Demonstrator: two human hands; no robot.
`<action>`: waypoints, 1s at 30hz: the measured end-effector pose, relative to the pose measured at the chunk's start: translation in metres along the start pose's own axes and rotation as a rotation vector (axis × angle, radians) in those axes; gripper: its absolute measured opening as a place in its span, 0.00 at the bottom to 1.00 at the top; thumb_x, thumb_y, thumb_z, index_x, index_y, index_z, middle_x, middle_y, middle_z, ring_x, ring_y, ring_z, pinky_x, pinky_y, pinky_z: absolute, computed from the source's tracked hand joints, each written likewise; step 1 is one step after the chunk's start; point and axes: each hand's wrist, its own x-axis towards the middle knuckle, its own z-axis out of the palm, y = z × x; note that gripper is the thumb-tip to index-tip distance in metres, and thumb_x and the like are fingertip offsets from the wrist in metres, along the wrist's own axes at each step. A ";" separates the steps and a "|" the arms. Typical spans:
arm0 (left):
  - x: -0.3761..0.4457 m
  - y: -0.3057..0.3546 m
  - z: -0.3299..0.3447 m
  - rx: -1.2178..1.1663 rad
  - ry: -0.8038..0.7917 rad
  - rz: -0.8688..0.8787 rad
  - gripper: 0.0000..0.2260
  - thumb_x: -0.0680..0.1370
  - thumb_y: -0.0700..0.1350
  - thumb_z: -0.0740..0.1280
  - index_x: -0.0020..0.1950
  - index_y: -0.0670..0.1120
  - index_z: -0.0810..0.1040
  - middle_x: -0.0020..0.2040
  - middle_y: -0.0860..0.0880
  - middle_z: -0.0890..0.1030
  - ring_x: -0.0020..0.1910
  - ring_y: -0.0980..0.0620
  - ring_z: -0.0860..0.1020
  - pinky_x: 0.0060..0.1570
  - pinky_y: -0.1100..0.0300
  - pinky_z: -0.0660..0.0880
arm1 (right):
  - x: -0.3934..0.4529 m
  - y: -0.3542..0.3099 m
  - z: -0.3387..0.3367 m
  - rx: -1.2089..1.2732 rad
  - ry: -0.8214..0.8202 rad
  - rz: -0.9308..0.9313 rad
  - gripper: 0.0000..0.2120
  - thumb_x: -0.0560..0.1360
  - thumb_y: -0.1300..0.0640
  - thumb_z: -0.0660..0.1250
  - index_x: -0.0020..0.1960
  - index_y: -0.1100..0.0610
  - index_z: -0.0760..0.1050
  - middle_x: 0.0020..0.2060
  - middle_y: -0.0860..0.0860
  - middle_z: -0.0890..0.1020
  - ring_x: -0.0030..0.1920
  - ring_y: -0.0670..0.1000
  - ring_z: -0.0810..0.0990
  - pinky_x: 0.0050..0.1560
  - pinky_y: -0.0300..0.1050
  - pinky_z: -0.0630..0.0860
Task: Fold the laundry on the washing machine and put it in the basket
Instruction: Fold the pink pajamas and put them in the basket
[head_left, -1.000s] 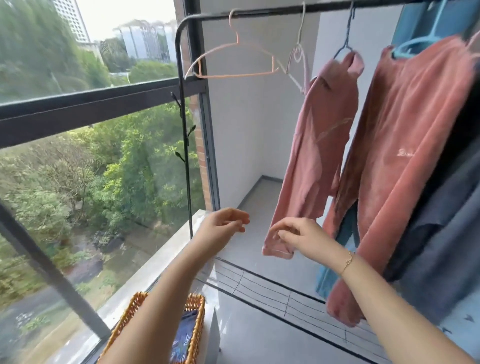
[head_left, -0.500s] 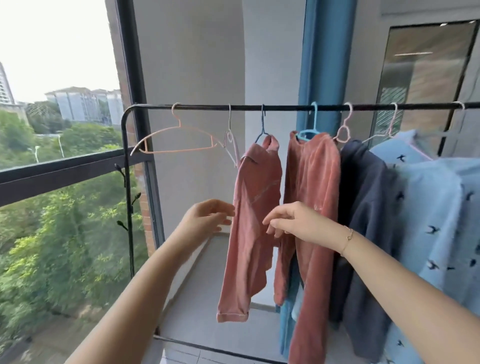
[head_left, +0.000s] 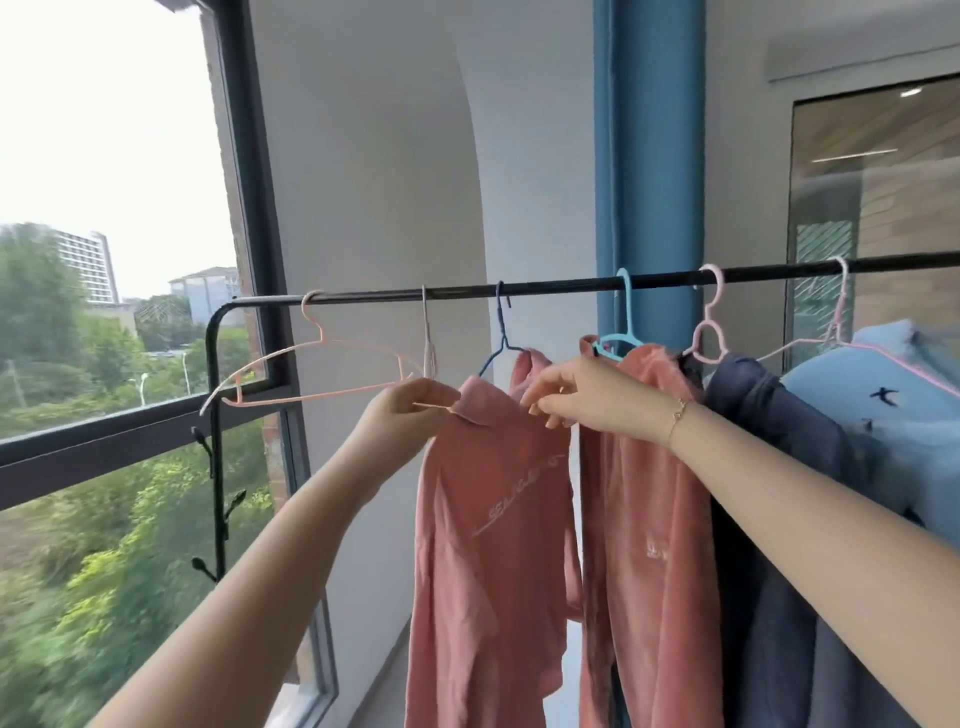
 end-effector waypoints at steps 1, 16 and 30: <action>0.013 0.002 0.006 0.032 0.021 0.010 0.09 0.71 0.40 0.67 0.45 0.54 0.81 0.44 0.54 0.83 0.43 0.57 0.81 0.44 0.67 0.76 | 0.012 0.004 -0.004 -0.031 0.011 -0.020 0.10 0.76 0.63 0.62 0.52 0.56 0.81 0.41 0.47 0.83 0.42 0.48 0.83 0.44 0.31 0.76; 0.098 -0.026 0.063 0.424 0.088 -0.069 0.18 0.81 0.48 0.60 0.72 0.51 0.67 0.62 0.50 0.75 0.61 0.50 0.74 0.54 0.63 0.67 | 0.144 0.060 0.033 -0.334 0.062 -0.158 0.21 0.77 0.61 0.59 0.69 0.49 0.71 0.69 0.47 0.70 0.66 0.52 0.71 0.55 0.38 0.64; 0.077 -0.058 0.056 -0.268 0.087 -0.236 0.08 0.76 0.49 0.69 0.54 0.50 0.83 0.51 0.49 0.84 0.51 0.51 0.82 0.54 0.56 0.77 | 0.160 0.067 0.064 -0.376 0.132 -0.204 0.12 0.81 0.58 0.51 0.60 0.61 0.67 0.61 0.57 0.71 0.62 0.57 0.70 0.59 0.52 0.67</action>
